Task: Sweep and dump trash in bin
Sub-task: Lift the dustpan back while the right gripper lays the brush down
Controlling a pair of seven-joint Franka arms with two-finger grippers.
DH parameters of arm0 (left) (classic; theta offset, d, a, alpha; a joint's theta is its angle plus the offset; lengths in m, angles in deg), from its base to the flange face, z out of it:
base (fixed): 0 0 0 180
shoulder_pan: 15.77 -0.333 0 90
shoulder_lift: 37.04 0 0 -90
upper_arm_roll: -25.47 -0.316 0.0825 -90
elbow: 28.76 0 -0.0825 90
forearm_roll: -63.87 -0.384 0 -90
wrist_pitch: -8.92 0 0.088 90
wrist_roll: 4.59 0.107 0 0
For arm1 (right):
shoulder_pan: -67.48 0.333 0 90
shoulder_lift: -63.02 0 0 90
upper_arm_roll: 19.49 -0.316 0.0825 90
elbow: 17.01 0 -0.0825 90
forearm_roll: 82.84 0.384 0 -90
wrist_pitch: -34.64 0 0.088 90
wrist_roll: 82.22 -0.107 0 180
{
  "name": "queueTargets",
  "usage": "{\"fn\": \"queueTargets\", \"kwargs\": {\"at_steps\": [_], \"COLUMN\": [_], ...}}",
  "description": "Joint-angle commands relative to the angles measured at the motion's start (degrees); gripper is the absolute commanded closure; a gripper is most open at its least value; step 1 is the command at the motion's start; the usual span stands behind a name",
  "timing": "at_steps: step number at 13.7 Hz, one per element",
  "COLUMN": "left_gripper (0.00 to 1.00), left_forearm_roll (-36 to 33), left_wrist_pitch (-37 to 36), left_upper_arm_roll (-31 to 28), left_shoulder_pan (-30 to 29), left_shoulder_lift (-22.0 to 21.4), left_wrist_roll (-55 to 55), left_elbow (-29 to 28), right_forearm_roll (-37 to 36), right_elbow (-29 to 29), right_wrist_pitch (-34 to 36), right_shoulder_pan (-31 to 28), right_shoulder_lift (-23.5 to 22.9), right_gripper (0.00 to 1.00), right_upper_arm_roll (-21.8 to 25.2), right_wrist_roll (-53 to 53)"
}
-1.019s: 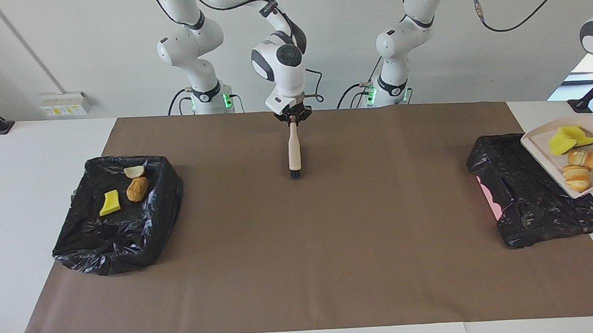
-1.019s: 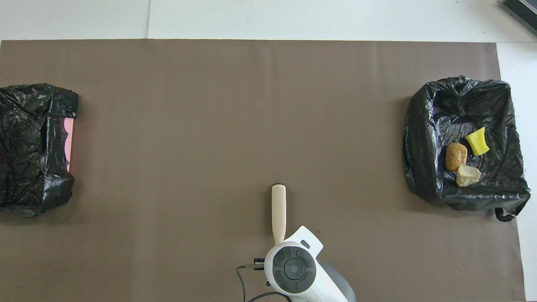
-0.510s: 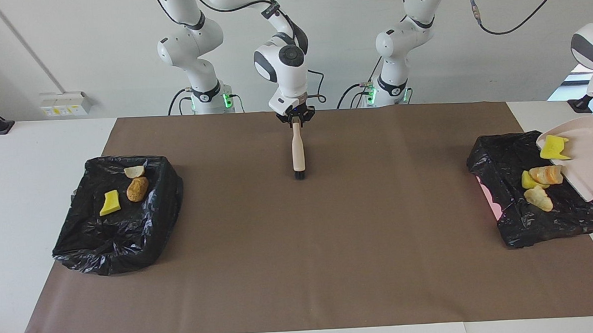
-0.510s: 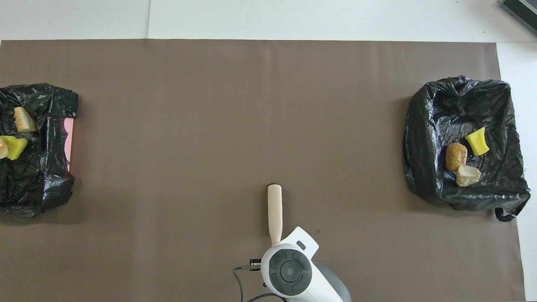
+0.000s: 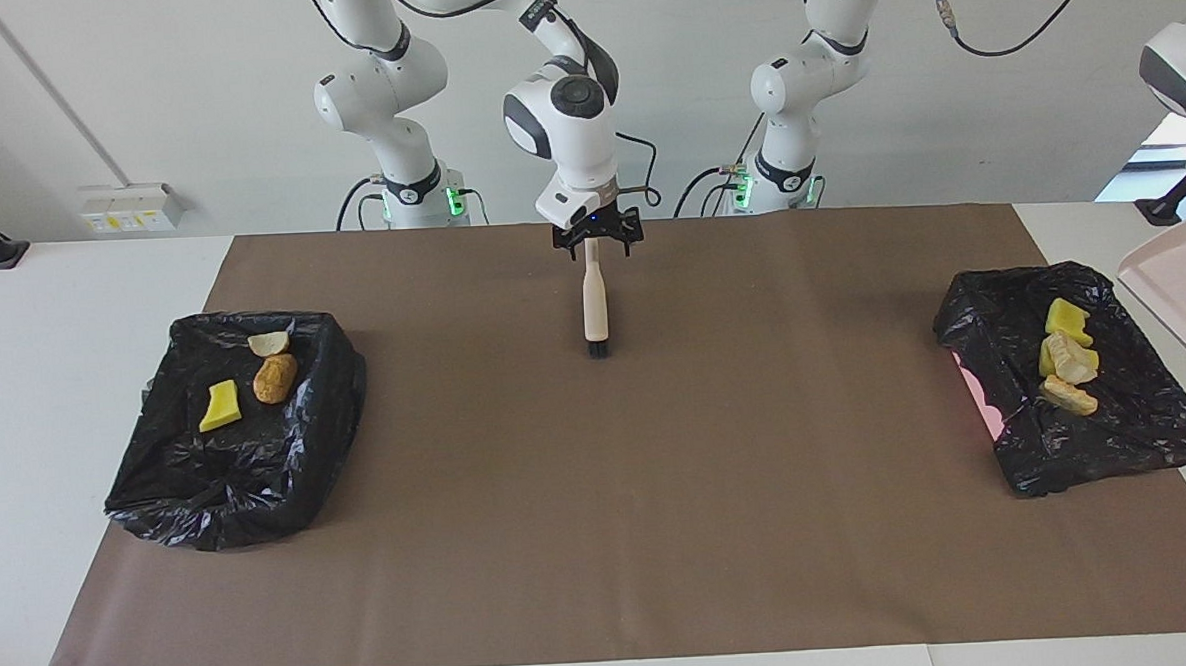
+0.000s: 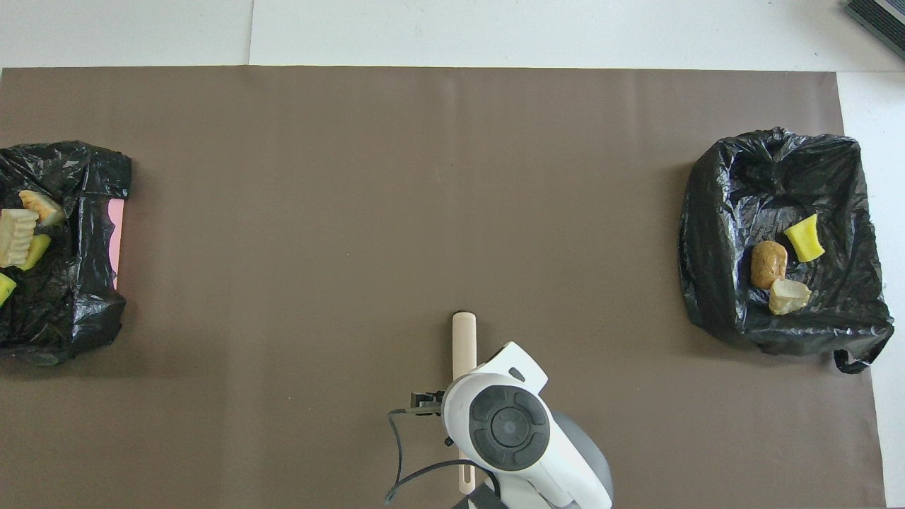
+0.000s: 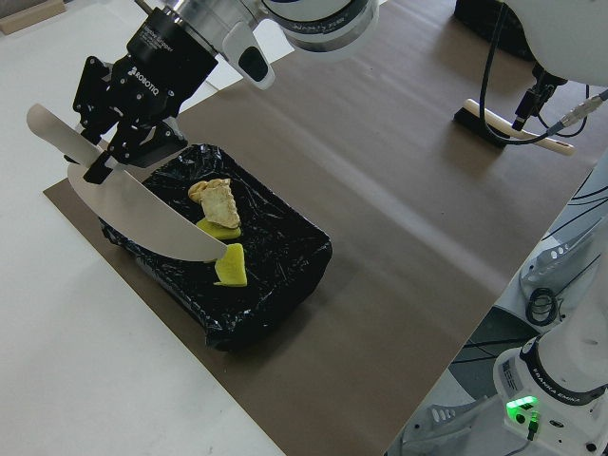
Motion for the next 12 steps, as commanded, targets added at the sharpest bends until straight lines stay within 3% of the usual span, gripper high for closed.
{"fn": "queueTargets", "kwargs": {"at_steps": [1, 5, 12], "left_gripper": [1.0, 1.0, 1.0], "left_forearm_roll": [9.24, 24.8, 32.92], "left_wrist_pitch": [-0.18, -3.95, -7.38], "left_upper_arm_roll": [-0.32, -0.41, -0.41], "left_shoulder_pan": [2.55, 8.44, 25.21], "left_shoulder_lift": [-4.66, -3.97, -2.48], "left_wrist_roll": [-8.09, -13.7, -52.51], "left_elbow": [-7.42, -8.31, -13.23], "right_forearm_roll": [-3.47, -7.6, -8.32], "right_elbow": [-5.66, -12.43, -27.64], "right_wrist_pitch": [3.74, 8.75, 25.09], "right_shoulder_pan": [-5.84, -13.05, -24.31], "right_shoulder_lift": [-0.02, -0.02, 1.29], "right_gripper": [0.0, 0.0, 0.0], "right_upper_arm_roll": [-0.23, -0.23, -0.14], "right_wrist_roll": [1.49, 4.38, 12.74]}}
